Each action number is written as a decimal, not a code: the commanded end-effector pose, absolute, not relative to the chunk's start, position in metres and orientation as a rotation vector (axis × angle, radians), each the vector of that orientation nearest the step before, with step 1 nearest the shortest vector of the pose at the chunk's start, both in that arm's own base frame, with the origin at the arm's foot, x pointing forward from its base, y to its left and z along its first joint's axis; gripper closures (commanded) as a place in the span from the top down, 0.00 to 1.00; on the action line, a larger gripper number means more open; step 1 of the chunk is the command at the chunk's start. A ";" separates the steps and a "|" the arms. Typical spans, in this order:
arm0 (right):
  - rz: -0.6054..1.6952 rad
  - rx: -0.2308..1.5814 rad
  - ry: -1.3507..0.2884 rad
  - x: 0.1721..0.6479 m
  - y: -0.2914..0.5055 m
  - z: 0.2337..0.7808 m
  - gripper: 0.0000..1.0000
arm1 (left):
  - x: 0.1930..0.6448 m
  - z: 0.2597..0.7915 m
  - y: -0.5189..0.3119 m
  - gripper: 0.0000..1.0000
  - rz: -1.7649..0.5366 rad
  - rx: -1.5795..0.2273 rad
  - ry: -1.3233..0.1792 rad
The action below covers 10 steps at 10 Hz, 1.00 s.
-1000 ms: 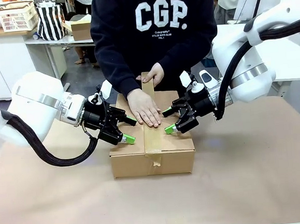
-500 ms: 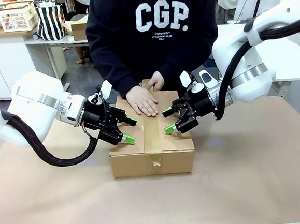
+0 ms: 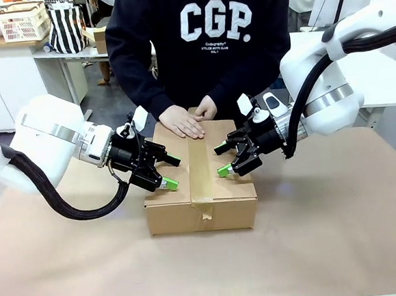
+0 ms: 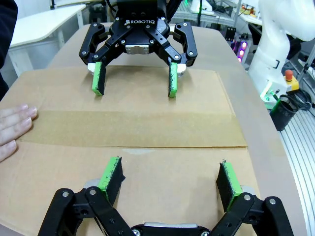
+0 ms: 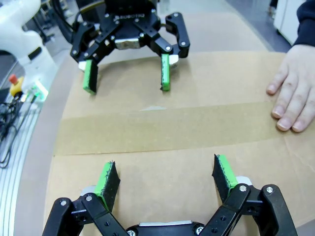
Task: Pack the gift set into the box.
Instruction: Press and hold the closed box until the human finishes sealing it.
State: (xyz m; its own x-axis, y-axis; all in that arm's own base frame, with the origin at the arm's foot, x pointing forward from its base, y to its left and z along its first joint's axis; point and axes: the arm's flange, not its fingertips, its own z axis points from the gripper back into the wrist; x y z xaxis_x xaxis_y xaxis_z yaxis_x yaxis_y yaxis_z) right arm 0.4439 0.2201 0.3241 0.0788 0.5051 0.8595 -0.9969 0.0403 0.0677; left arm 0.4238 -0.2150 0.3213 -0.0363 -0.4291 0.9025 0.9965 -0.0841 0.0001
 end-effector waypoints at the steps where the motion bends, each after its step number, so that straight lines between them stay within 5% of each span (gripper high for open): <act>1: 1.347 0.828 -0.766 0.444 0.221 0.322 1.00 | 0.423 0.320 -0.214 1.00 -1.462 -0.920 -0.846; 10: 1.347 0.828 -0.766 0.444 0.221 0.322 1.00 | 0.423 0.320 -0.214 1.00 -1.462 -0.920 -0.846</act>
